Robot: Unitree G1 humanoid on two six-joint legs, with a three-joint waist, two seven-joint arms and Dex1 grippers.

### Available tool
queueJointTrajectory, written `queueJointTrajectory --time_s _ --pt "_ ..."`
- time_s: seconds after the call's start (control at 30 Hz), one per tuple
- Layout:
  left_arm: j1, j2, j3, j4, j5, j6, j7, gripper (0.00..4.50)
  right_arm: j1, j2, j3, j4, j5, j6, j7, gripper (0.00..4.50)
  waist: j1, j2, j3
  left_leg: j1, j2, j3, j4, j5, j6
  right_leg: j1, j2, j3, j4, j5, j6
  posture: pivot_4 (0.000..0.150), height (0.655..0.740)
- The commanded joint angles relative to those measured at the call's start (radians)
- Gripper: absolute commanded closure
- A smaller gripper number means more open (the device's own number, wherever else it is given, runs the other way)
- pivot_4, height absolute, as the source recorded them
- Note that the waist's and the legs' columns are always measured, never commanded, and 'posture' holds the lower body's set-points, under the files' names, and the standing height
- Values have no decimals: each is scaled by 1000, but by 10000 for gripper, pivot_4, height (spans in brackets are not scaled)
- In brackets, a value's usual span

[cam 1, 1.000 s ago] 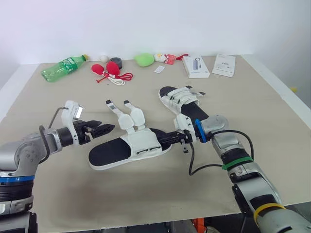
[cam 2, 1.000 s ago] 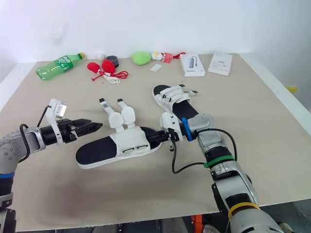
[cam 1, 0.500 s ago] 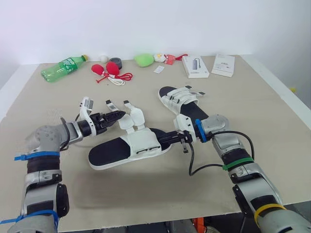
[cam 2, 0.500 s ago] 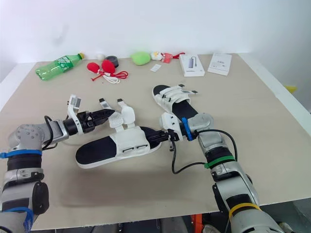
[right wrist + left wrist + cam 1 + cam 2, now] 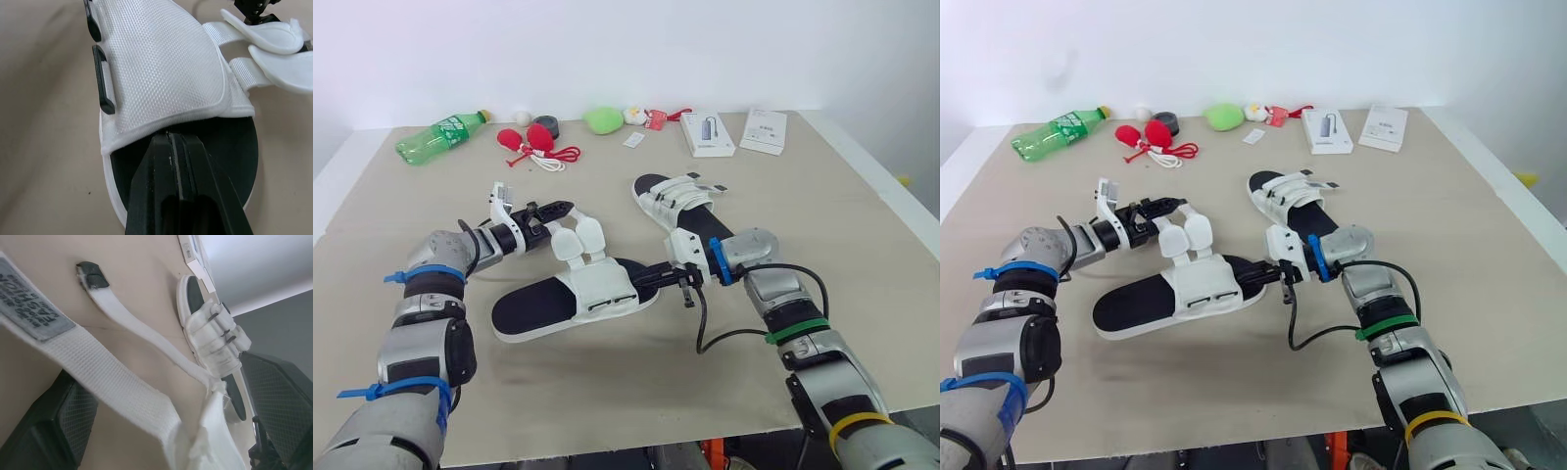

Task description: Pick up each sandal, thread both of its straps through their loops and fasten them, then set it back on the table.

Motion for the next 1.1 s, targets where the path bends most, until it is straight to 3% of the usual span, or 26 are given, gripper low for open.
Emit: queueJointTrajectory --time_s 0.03,0.13,0.17,0.23,0.3,0.5,0.8,1.0,1.1 --pt "-60 9 21 82 47 -97 -16 11275 1 -13 -11 -45 14 4 -8 45000 0 0 0 0 0 0 0 0 0 0 0 0 0 0 0 1500 7400" --pt "-78 12 14 117 80 -128 -38 25188 1 -15 -9 -49 15 10 -11 45000 0 0 0 0 0 0 0 0 0 0 0 0 0 0 0 1500 7400" --pt "-80 12 10 121 91 -136 -46 26262 1 -15 -8 -48 14 10 -11 45000 0 0 0 0 0 0 0 0 0 0 0 0 0 0 0 1500 7400" --pt "-82 14 8 121 103 -138 -62 37166 -1 -11 -4 -41 10 11 -15 45000 0 0 0 0 0 0 0 0 0 0 0 0 0 0 0 1500 7400" --pt "-77 15 -11 98 129 -150 -94 43374 -5 -4 -1 -29 8 11 -15 45000 0 0 0 0 0 0 0 0 0 0 0 0 0 0 0 1500 7400" --pt "-29 0 -75 -78 169 -153 -185 44288 -9 1 15 12 -8 2 -4 45000 0 0 0 -1 0 0 0 0 0 0 0 0 0 0 0 1500 7400" --pt "137 -9 -222 -612 189 -207 -267 44288 2 -2 26 -38 9 40 24 45000 0 0 0 0 0 0 0 0 0 0 0 0 0 0 0 1500 7400" --pt "279 74 -417 -951 402 -598 -351 44288 -1 -4 27 -35 2 32 18 45000 1 0 0 0 1 0 0 0 0 0 0 0 0 0 0 1500 7400" --pt "351 167 -481 -1014 545 -913 -410 44288 -5 -7 26 -28 0 26 17 45000 1 0 0 0 1 1 0 0 0 0 0 1 0 0 -1 1500 7400"
